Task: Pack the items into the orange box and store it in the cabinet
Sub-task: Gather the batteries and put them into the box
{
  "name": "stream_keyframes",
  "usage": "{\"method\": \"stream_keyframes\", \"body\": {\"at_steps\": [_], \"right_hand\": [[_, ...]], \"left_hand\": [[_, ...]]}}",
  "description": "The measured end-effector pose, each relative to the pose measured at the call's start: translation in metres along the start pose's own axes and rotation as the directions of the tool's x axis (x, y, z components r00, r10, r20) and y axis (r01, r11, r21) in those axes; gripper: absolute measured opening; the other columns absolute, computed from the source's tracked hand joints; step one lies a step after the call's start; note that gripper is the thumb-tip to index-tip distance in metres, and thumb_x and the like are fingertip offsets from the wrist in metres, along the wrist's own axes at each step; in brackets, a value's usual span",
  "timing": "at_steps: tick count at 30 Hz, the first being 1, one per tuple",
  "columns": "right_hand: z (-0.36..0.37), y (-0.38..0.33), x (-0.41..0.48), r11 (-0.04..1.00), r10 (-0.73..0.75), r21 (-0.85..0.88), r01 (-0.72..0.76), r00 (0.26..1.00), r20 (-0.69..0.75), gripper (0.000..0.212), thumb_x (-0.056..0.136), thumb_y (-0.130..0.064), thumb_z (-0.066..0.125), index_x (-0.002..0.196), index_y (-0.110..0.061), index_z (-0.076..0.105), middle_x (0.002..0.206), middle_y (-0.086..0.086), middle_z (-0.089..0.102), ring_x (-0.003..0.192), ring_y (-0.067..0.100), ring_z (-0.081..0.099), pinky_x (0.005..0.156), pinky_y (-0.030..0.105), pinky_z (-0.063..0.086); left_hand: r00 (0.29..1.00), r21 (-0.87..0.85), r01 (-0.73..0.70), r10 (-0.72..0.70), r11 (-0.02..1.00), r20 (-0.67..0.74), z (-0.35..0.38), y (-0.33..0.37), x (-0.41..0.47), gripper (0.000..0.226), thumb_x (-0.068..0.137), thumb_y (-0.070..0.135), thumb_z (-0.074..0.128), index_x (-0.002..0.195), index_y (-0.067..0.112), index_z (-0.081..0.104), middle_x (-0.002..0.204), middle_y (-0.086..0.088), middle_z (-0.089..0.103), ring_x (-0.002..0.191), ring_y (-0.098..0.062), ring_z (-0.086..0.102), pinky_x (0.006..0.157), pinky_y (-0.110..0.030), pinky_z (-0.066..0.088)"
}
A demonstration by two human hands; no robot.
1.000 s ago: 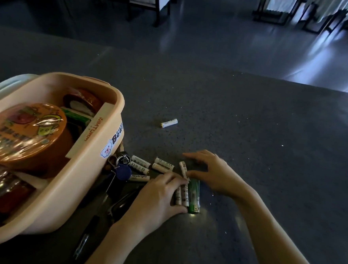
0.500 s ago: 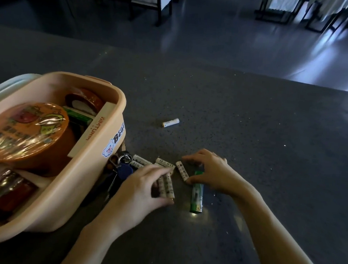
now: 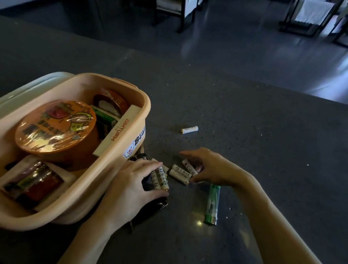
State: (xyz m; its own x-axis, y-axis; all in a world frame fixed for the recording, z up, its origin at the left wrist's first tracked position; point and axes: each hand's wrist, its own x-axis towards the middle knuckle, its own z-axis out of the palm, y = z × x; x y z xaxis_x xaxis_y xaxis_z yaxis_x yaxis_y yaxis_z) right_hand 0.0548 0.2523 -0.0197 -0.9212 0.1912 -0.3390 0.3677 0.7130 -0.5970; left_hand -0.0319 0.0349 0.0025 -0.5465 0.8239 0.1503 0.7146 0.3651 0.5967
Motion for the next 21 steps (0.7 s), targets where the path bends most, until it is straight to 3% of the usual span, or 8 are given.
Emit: {"method": "stream_keyframes", "body": {"at_steps": [4, 10, 13, 17, 21], "right_hand": [[0.001, -0.003, 0.006, 0.991, -0.013, -0.136, 0.022, 0.998, 0.063, 0.083, 0.072, -0.021, 0.075, 0.139, -0.04, 0.03, 0.125, -0.002, 0.033, 0.101, 0.009, 0.038, 0.078, 0.019, 0.034], [0.005, -0.005, 0.008, 0.982, -0.06, -0.175, 0.071, 0.996, 0.067, 0.065, 0.074, -0.019, 0.073, 0.13, -0.035, 0.045, 0.116, -0.003, 0.035, 0.095, 0.01, 0.039, 0.072, 0.015, 0.032], [0.007, -0.006, 0.007, 0.984, -0.056, -0.166, 0.067, 0.996, 0.067, 0.066, 0.075, -0.019, 0.072, 0.132, -0.035, 0.043, 0.116, -0.003, 0.036, 0.095, 0.01, 0.04, 0.077, 0.021, 0.034], [0.009, -0.01, 0.007, 0.981, -0.074, -0.17, 0.089, 0.993, 0.094, 0.076, 0.074, -0.021, 0.073, 0.137, -0.037, 0.034, 0.113, -0.005, 0.035, 0.097, 0.008, 0.036, 0.073, 0.017, 0.03], [0.011, -0.014, 0.007, 0.977, -0.088, -0.186, 0.108, 0.99, 0.112, 0.072, 0.074, -0.021, 0.073, 0.135, -0.035, 0.038, 0.121, -0.001, 0.039, 0.098, 0.008, 0.034, 0.081, 0.023, 0.031]], "left_hand": [[1.0, 0.013, -0.005, 0.005, 1.0, -0.023, 0.003, 0.0, 0.001, 0.06, 0.065, 0.034, 0.078, 0.12, 0.021, 0.058, 0.115, 0.019, 0.047, 0.109, 0.003, 0.042, 0.091, 0.006, 0.014], [0.999, -0.069, 0.014, -0.016, 0.998, -0.029, 0.004, -0.002, 0.001, 0.061, 0.066, 0.031, 0.078, 0.123, 0.021, 0.056, 0.115, 0.018, 0.048, 0.103, 0.02, 0.036, 0.086, 0.008, 0.018], [0.999, -0.075, 0.025, -0.027, 0.997, -0.028, 0.003, -0.005, 0.002, 0.062, 0.067, 0.031, 0.077, 0.124, 0.023, 0.055, 0.117, 0.018, 0.047, 0.105, 0.016, 0.038, 0.086, 0.007, 0.019], [1.0, -0.063, 0.029, -0.029, 0.998, -0.01, 0.002, -0.004, 0.0, 0.062, 0.069, 0.032, 0.076, 0.125, 0.024, 0.053, 0.116, 0.02, 0.045, 0.105, 0.014, 0.036, 0.086, 0.007, 0.019], [1.0, -0.041, 0.03, -0.03, 0.999, -0.002, 0.003, -0.004, -0.002, 0.061, 0.07, 0.031, 0.076, 0.126, 0.024, 0.053, 0.115, 0.02, 0.045, 0.102, 0.013, 0.036, 0.087, 0.007, 0.017]]}}
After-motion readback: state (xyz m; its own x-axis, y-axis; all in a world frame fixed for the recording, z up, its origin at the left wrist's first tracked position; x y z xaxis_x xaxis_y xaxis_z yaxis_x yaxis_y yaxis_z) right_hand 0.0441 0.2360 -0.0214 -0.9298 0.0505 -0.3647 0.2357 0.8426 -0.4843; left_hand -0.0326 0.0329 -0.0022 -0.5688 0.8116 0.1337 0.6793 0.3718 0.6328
